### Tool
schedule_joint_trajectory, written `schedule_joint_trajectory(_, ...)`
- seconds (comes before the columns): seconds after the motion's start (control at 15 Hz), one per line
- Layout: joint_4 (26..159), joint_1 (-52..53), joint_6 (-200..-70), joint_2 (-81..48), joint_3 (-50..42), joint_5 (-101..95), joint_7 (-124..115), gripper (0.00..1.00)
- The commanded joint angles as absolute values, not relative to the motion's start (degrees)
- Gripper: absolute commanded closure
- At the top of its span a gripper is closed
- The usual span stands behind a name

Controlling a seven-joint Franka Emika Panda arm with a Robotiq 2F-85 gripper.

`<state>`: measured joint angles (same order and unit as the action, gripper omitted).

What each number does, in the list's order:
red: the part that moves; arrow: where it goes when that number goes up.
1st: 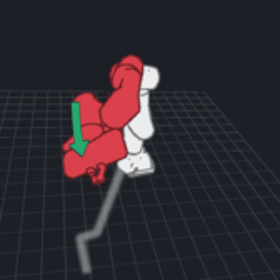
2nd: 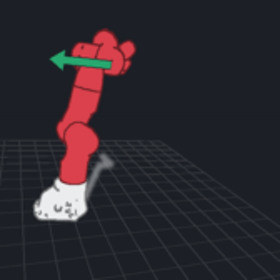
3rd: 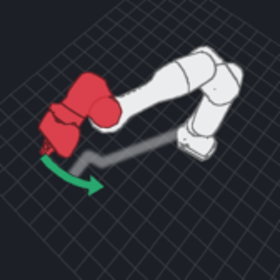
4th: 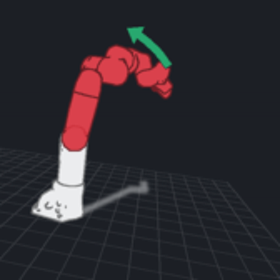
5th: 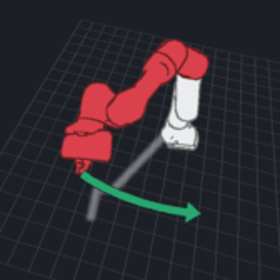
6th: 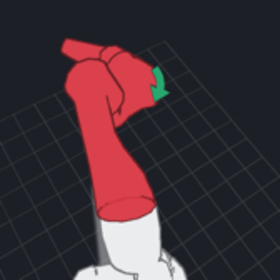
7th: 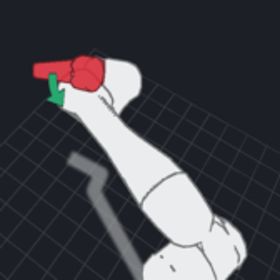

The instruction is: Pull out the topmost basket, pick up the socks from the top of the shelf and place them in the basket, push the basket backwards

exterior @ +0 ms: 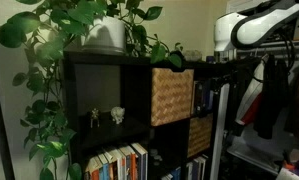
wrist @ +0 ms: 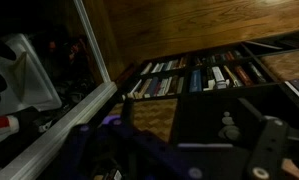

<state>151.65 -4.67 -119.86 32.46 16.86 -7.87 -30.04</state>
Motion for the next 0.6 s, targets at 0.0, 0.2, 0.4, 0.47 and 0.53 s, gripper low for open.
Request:
schedule_joint_trajectory(0.0,151.5,-3.4,-119.7,32.3,15.7,-8.6,-30.6,0.0)
schedule_joint_trajectory(0.2,151.0,-3.7,-120.3,30.8,15.4,-8.9,-30.5,0.0)
schedule_joint_trajectory(0.4,149.5,-4.1,-120.7,28.4,15.2,-9.7,-29.8,0.0)
schedule_joint_trajectory(0.47,148.6,-4.0,-120.8,27.1,14.8,-10.0,-28.8,0.0)
schedule_joint_trajectory(0.53,147.9,-3.8,-121.2,26.0,14.3,-10.5,-27.7,0.0)
